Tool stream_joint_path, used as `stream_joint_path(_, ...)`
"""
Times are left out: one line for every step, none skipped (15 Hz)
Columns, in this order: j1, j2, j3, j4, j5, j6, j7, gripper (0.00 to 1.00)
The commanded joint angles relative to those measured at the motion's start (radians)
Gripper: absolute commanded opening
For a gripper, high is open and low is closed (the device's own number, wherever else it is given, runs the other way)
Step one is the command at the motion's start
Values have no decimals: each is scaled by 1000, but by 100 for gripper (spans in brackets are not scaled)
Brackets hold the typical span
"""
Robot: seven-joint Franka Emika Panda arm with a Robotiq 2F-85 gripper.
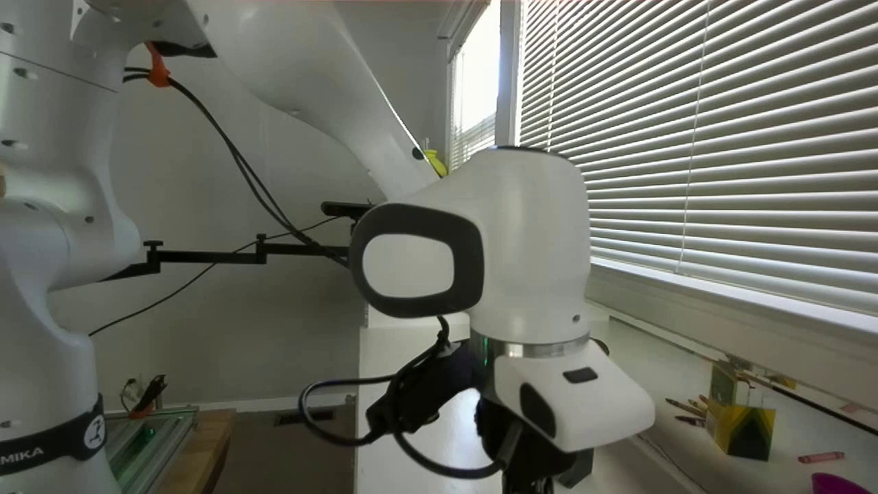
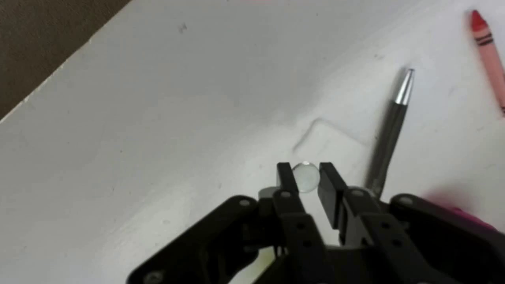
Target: Put two shiny objects in the pink bowl then put the pink crayon in the box on the counter.
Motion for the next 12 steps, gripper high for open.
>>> stream_joint_path(1,-19,5,98,-7,-101,-18,5)
stream_joint_path(5,-16,6,123,-16,-117,-17,5)
stream_joint_path(9,-10,9,151,-23,-129,-18,5)
stream_joint_path(13,-5,13,171,-30,-132,-27,5)
stream_joint_path(20,0,15,193,-46,-132,-27,5)
stream_joint_path(28,6,16,209,-67,-121,-33,5)
stream_joint_path(31,11,22,229,-80,-129,-53,5)
stream_joint_path(36,15,25,243,-98,-128,-63,5)
stream_joint_path(41,19,31,255,-107,-124,-80,5)
stream_joint_path(43,20,38,263,-113,-122,-97,5)
stream_joint_path(48,22,42,270,-124,-115,-109,5)
stream_joint_path(55,22,46,276,-135,-114,-116,5)
